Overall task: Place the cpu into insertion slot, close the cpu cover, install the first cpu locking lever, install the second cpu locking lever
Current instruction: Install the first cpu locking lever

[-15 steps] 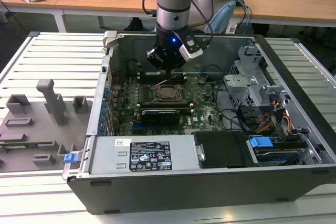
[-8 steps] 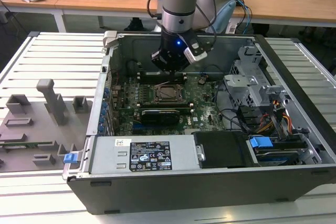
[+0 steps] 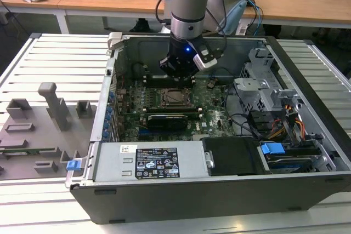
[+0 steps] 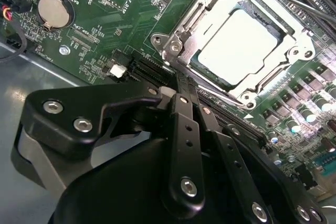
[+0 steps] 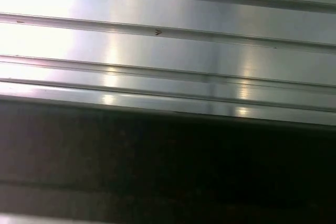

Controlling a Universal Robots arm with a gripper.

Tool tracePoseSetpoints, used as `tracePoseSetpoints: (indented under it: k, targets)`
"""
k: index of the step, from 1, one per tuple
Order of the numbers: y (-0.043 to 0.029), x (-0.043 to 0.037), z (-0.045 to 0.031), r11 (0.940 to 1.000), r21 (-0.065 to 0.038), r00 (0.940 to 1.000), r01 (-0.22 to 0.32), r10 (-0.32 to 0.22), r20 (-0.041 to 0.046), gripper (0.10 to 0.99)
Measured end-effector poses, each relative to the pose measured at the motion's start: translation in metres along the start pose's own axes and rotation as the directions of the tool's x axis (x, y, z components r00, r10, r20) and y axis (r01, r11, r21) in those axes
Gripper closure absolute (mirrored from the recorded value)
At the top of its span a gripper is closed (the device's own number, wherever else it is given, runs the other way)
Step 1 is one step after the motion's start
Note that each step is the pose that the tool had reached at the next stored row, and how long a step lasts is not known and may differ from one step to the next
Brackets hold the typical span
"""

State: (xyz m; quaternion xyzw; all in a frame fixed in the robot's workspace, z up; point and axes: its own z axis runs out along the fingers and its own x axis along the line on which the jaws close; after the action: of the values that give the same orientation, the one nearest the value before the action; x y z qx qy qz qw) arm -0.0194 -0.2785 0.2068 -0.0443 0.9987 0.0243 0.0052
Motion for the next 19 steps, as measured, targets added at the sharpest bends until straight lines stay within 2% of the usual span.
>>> tracePoseSetpoints:
  k: [1, 4, 9, 11, 15, 19]
  targets:
    - [0.0, -0.0001, 0.0001, 1.0, 0.0, 1.0, 0.0, 0.0, 0.0002, 0.98]
    - [0.0002, -0.0001, 0.0025, 0.9999, 0.016, 1.0, 0.0, 0.0, -0.0015, 0.98]
    - [0.0007, -0.0002, 0.0051, 0.9998, 0.021, 1.0, 0.0, 0.0, -0.0018, 0.98]
    - [0.0009, -0.0003, 0.0029, 0.9998, 0.02, 1.0, 0.0, 0.0, -0.0013, 0.98]
    - [0.0014, -0.0004, -0.0078, 0.9998, 0.02, 1.0, 0.0, 0.0, -0.0016, 0.98]
    - [-0.0006, -0.0002, -0.008, 0.9998, 0.021, 1.0, 0.0, 0.0, -0.0017, 0.98]
